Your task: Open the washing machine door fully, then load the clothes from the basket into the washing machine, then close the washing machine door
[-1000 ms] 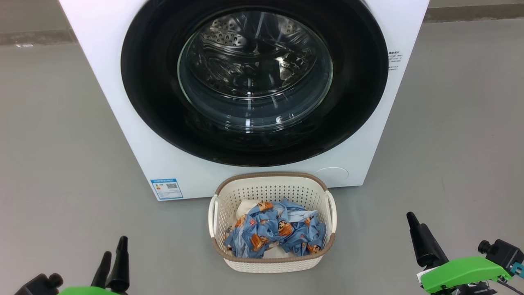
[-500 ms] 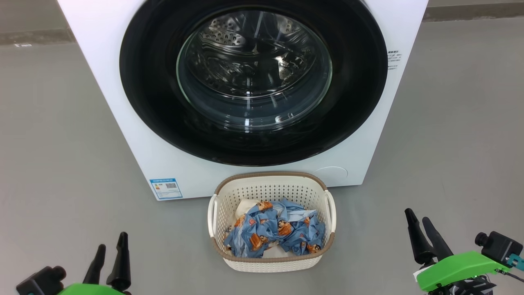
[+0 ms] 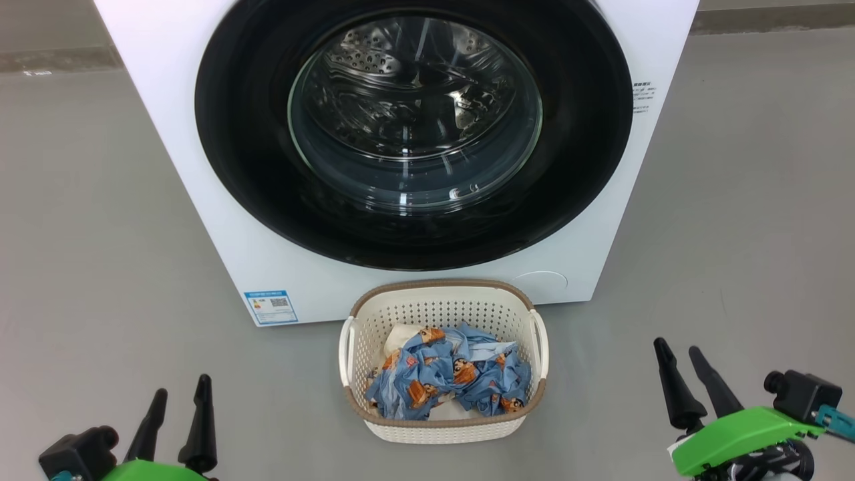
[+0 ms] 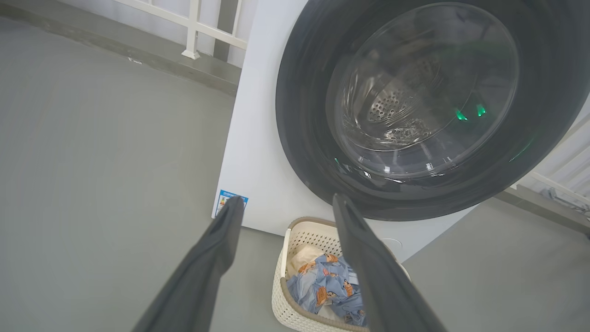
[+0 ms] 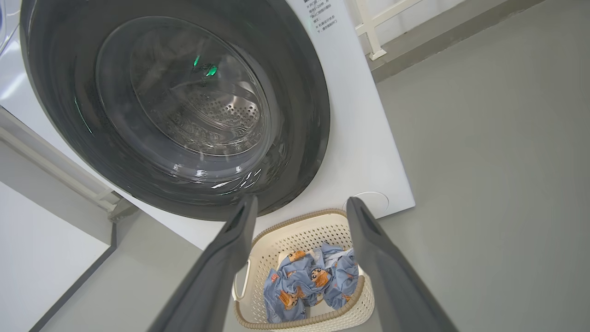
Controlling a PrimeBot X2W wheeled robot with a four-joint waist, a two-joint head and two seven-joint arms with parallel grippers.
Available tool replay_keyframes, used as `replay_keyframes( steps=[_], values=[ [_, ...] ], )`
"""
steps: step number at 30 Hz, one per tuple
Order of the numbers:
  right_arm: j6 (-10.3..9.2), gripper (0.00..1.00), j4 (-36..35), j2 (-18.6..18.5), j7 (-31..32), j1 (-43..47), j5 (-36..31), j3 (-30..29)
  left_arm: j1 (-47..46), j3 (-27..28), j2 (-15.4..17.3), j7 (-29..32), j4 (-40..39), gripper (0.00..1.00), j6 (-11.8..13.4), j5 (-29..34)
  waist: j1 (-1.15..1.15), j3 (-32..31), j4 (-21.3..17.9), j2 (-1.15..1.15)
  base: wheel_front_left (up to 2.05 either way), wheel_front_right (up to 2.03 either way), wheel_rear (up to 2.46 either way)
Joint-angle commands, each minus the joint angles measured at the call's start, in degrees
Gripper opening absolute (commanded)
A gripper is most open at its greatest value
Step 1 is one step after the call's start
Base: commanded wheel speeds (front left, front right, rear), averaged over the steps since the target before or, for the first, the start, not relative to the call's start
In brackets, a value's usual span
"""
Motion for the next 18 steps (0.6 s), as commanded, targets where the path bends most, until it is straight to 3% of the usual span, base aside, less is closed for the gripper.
replay_keyframes(
  steps=[1,18],
  values=[
    [0.06,1.0,-1.1,-1.1,-0.9,-3.0,-1.6,1.3,-2.6,1.2,1.4,-1.0,-1.8,1.0,-0.1,1.7,0.0,0.0,0.0,0.0,0.0,0.0,0.0],
    [0.08,1.0,-0.7,-2.3,-3.8,-3.8,-11.8,2.5,-2.9,0.9,2.4,-3.9,-1.8,1.0,-0.1,12.6,0.0,0.0,-0.3,0.0,0.0,0.0,0.0]
  ],
)
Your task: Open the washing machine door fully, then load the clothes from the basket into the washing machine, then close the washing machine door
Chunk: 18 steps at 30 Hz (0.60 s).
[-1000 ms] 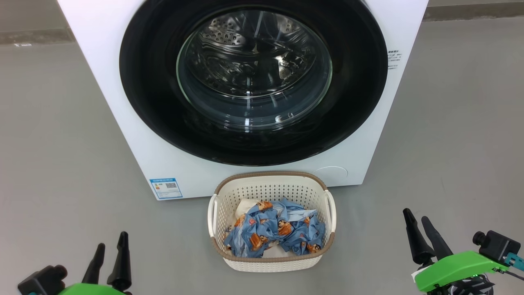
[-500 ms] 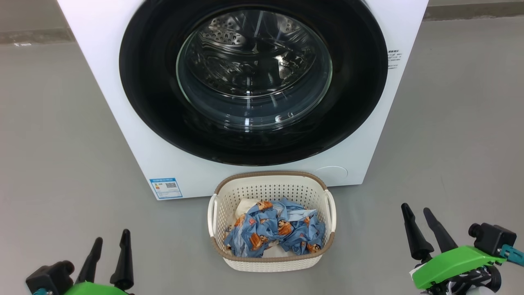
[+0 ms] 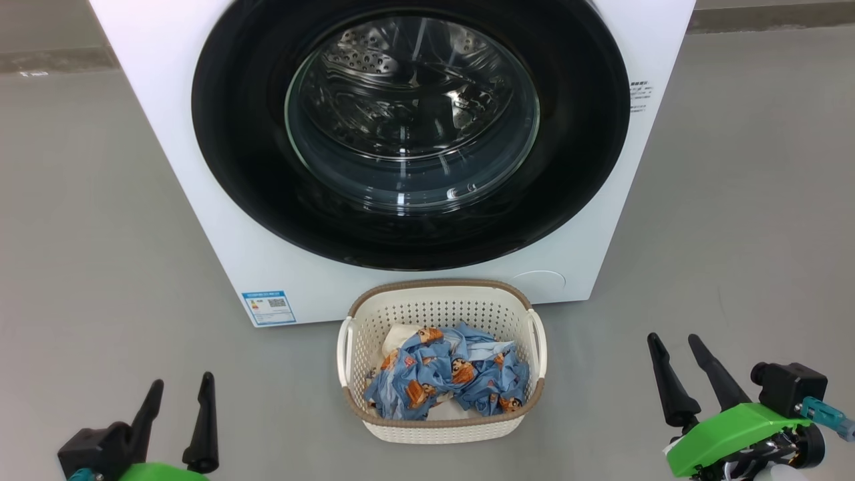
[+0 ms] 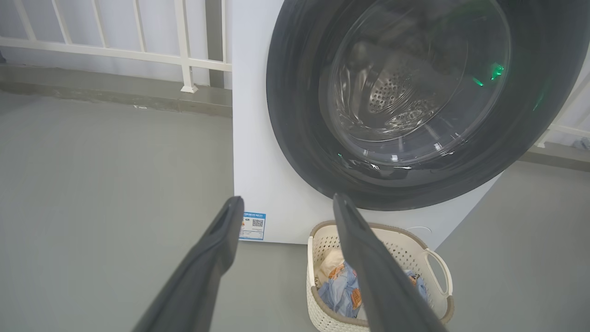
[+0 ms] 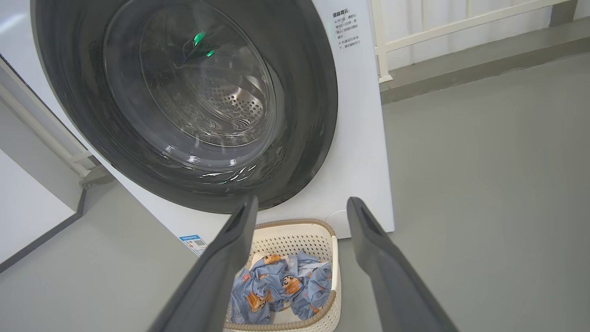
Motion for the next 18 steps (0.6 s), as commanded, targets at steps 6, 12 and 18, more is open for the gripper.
replay_keyframes(
  steps=[6,12,18],
  values=[
    [0.08,1.0,-0.9,-1.4,-1.7,-2.7,-4.9,1.0,-3.0,1.6,1.7,-1.9,-1.5,1.0,-0.1,5.0,0.0,0.0,-0.2,0.0,0.0,0.0,0.0],
    [0.09,1.0,-0.6,-2.0,-2.7,-2.5,-8.4,0.7,-3.2,2.1,1.9,-2.9,-0.3,1.0,-0.1,7.8,0.0,-0.1,-0.4,0.0,0.0,0.0,0.0],
    [0.09,1.0,-0.4,-2.3,-3.6,-2.1,-11.6,-0.3,-3.5,3.6,1.5,-3.8,1.7,1.0,-0.2,9.0,0.0,-0.1,-0.5,0.0,0.0,0.0,0.0]
  ],
)
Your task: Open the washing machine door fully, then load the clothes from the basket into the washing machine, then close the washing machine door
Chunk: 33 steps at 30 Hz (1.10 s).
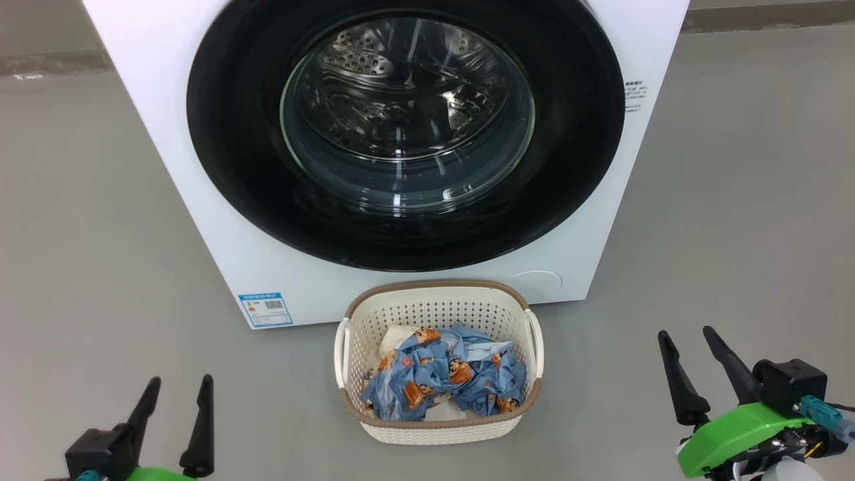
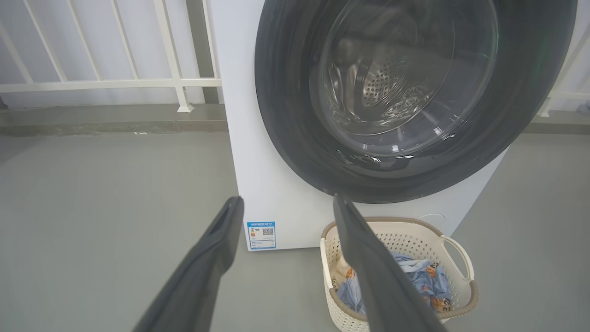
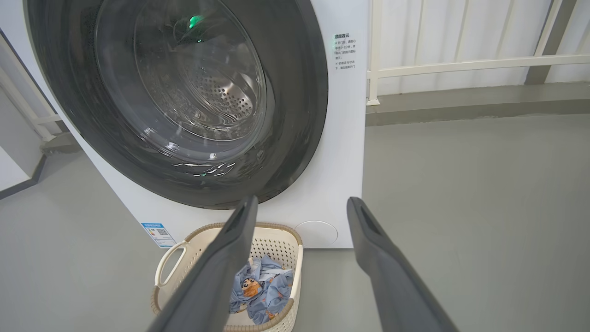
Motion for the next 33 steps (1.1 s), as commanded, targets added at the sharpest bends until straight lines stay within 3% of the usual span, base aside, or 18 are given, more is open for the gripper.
replay_keyframes(
  steps=[1,14,22,33],
  values=[
    [0.09,1.0,-1.2,-0.9,-0.7,-1.4,-0.9,1.1,-2.6,2.2,1.2,-0.8,-1.0,1.0,-0.1,0.9,0.0,0.0,0.0,0.0,0.0,0.0,0.0],
    [0.09,1.0,-1.8,0.1,-0.7,0.2,-1.4,-0.7,-3.1,2.9,1.6,-0.8,1.2,1.0,-0.1,0.4,0.0,0.0,-0.3,0.0,0.0,0.0,0.0],
    [0.09,1.0,-2.0,0.2,-0.7,0.1,-1.5,-0.8,-3.4,3.2,1.7,-0.8,1.0,1.0,0.0,3.7,0.0,0.1,-0.3,0.0,0.06,0.06,-0.13],
    [0.09,1.0,-2.3,0.4,-0.7,0.2,-1.4,-0.6,-3.4,3.7,1.3,-0.8,0.2,1.0,-0.1,5.2,0.0,0.7,-0.2,0.0,0.72,0.72,-1.44]
  ],
)
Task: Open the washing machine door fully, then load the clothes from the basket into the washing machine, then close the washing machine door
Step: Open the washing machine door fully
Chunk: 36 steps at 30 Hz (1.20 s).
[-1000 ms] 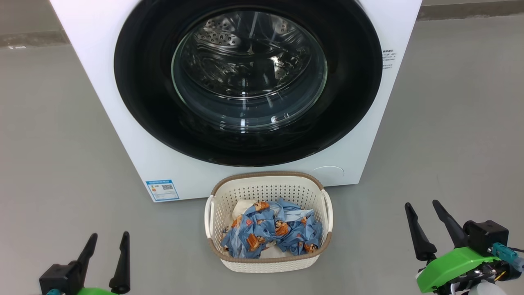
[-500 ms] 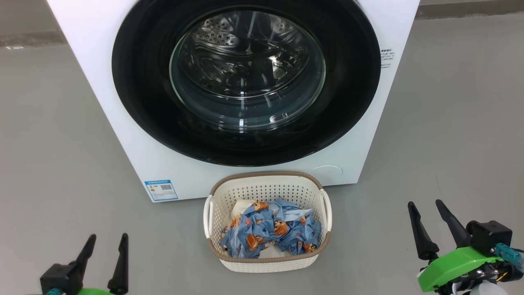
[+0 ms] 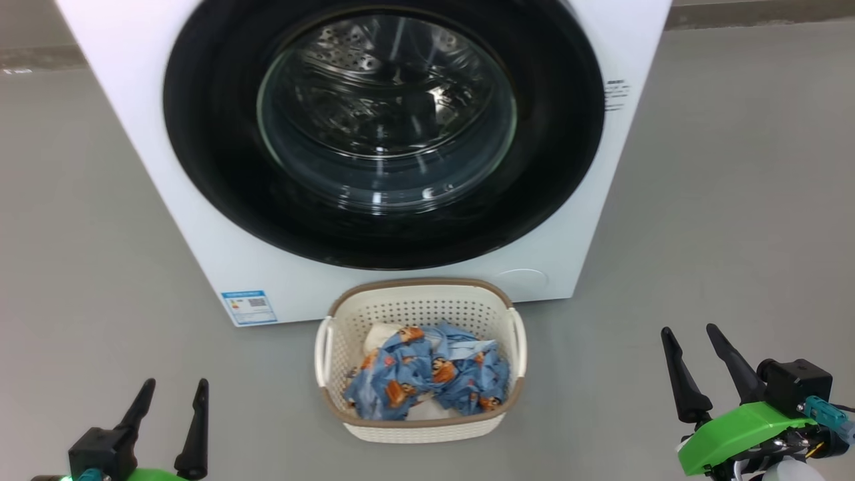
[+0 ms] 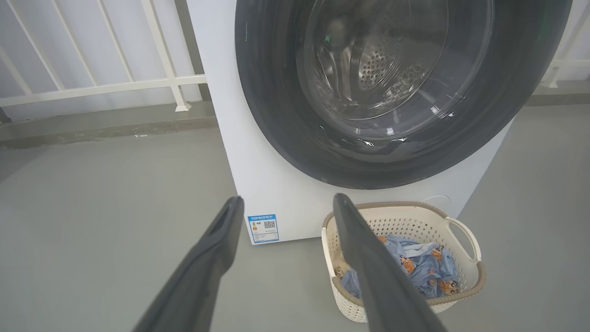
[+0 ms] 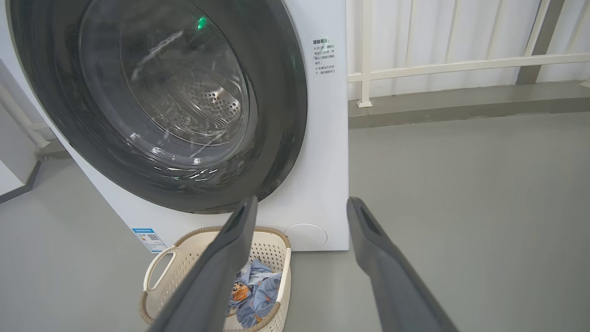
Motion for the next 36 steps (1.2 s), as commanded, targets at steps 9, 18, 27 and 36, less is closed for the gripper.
replay_keyframes(
  steps=[9,18,27,36],
  values=[
    [0.09,1.0,-1.6,-0.5,-0.7,-0.3,-0.5,1.2,-3.1,2.3,0.7,-0.8,-1.9,1.0,-0.1,0.7,0.0,0.6,-0.1,0.0,1.23,1.23,-2.45],
    [0.09,1.0,-1.8,-0.4,-0.7,-0.3,-0.5,1.1,-3.4,2.5,0.4,-0.8,-2.2,1.0,-0.1,0.6,0.0,1.0,-0.3,0.0,1.23,1.23,-2.45],
    [0.09,1.0,-1.8,-0.3,-0.7,-0.4,-0.5,1.0,-3.6,1.9,0.4,-0.8,-2.8,1.0,-0.1,-0.8,0.0,1.2,-0.4,0.0,0.81,0.78,-1.6],
    [0.09,1.0,-1.8,-0.1,-0.7,-0.8,-0.2,1.2,-3.6,1.7,0.4,-0.8,-2.9,1.0,-0.1,-1.2,0.0,1.6,-0.3,0.0,0.14,0.14,-0.27]
  ],
)
